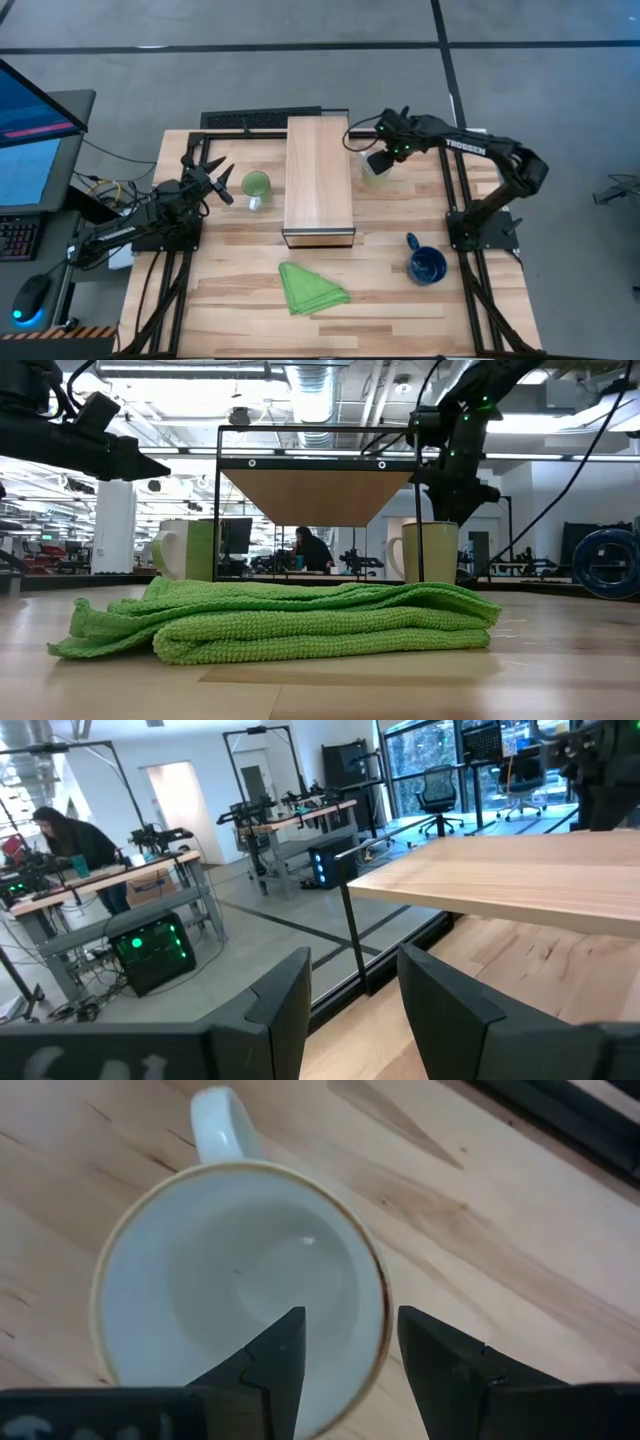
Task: Stack small to large cups/mugs on shelf
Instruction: Put the light green mug on the shelf
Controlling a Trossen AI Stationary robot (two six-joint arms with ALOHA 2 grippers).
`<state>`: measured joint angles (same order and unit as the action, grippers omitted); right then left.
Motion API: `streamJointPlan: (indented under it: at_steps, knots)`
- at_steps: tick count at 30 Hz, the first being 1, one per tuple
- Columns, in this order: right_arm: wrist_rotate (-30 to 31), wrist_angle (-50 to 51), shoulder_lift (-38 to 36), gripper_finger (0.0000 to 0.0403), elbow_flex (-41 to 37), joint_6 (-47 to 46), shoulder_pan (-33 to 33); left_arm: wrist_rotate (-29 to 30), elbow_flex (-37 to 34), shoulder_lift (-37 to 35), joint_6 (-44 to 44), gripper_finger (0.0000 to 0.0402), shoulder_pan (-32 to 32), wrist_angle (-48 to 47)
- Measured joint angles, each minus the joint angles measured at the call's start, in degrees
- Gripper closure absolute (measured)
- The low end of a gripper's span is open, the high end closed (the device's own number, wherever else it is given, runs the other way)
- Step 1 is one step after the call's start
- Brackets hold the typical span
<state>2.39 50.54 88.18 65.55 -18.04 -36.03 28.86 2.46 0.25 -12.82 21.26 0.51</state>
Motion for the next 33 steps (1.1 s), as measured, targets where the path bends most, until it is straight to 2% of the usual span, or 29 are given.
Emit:
streamJointPlan:
  at_steps: [12, 26, 33]
  knots:
    - [0.0, 0.0, 5.0, 0.0231, 0.0, 0.5, 0.0, 0.0, 0.0, 0.0, 0.0, 0.0258, 0.0, -0.1]
    - [0.3, -0.5, 4.7, 0.0335, 0.0, 2.0, -0.1, 0.0, 0.0, 0.0, 0.0, 0.0258, 0.0, -0.1]
    - [-0.2, -0.6, 4.7, 0.0367, 0.1, 3.0, -0.1, 0.0, 0.0, 0.0, 0.0, 0.0258, 0.0, -0.1]
